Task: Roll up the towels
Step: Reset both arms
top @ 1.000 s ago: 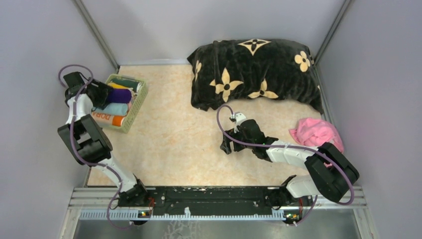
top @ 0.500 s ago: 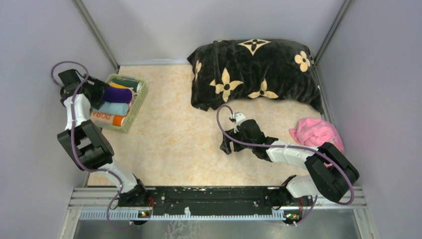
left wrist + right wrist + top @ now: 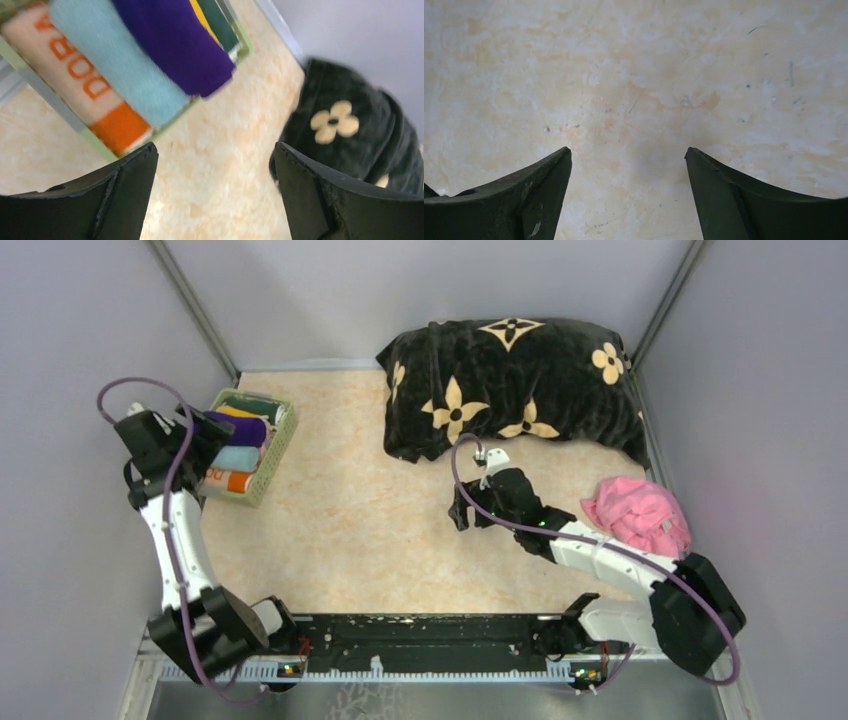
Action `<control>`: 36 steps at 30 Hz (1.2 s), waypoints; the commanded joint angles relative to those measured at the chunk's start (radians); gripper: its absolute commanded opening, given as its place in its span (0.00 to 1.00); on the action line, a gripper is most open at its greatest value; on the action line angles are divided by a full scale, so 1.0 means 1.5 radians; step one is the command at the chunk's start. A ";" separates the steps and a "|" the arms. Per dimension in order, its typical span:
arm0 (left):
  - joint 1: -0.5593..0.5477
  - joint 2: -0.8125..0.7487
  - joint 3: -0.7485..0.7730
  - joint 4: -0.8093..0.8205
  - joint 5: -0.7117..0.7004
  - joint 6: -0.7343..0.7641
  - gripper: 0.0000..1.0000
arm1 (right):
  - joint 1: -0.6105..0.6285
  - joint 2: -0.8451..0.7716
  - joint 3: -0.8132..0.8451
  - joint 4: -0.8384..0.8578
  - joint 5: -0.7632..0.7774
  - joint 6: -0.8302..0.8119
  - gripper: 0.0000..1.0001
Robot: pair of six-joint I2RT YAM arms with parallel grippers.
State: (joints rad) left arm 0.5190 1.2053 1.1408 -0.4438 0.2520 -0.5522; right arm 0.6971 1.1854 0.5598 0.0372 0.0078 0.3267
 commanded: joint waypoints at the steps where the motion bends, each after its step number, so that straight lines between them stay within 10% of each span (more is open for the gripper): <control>1: -0.055 -0.116 -0.090 0.037 0.028 0.075 0.92 | -0.007 -0.064 0.067 -0.068 0.130 0.016 0.86; 14: -0.434 -0.401 -0.197 0.051 -0.256 0.245 0.99 | -0.054 -0.274 0.128 -0.293 0.412 0.040 0.99; 36: -0.444 -0.552 -0.180 -0.004 -0.317 0.217 1.00 | -0.054 -0.625 0.095 -0.303 0.549 -0.100 0.99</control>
State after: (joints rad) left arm -0.1425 0.3767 0.8982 -0.4721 -0.2207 -0.2123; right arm 0.6250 0.2600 0.7242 -0.4770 0.8097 0.2180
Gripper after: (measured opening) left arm 0.997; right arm 0.987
